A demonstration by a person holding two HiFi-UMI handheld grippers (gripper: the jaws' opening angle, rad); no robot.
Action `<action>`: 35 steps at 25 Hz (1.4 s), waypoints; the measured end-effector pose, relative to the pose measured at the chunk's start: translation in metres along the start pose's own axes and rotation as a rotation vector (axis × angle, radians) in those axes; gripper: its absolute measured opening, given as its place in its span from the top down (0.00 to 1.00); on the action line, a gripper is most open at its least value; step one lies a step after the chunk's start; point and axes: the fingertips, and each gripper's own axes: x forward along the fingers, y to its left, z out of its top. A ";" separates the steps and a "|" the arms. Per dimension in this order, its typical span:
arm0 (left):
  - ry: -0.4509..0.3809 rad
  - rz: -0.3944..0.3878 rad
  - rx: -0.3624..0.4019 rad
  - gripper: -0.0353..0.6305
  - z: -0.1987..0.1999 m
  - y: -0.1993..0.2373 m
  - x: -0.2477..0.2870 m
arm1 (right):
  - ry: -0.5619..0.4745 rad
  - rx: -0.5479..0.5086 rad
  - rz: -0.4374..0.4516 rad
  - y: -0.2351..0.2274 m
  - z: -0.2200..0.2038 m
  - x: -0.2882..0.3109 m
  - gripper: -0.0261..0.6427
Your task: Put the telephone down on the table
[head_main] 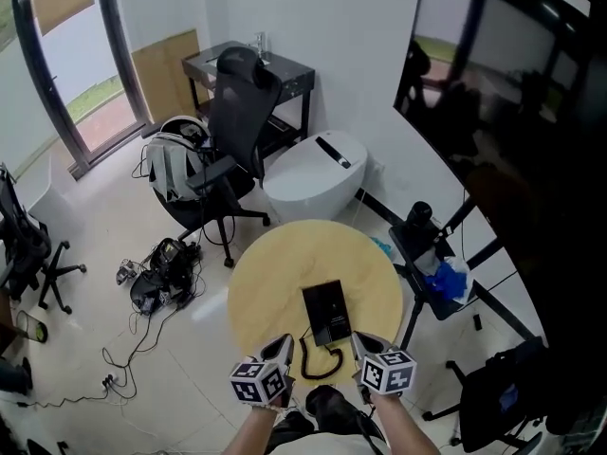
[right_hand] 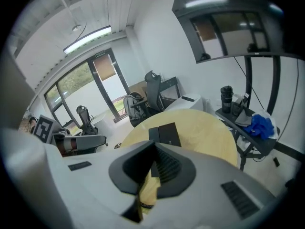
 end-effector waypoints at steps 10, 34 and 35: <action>-0.027 -0.029 0.023 0.95 0.000 -0.024 -0.039 | -0.042 0.013 -0.040 0.023 -0.023 -0.044 0.95; -0.095 0.043 0.166 0.95 -0.107 -0.157 -0.198 | -0.172 -0.015 0.075 0.050 -0.132 -0.235 0.95; -0.101 0.048 0.169 0.95 -0.111 -0.163 -0.208 | -0.178 -0.018 0.083 0.053 -0.135 -0.245 0.95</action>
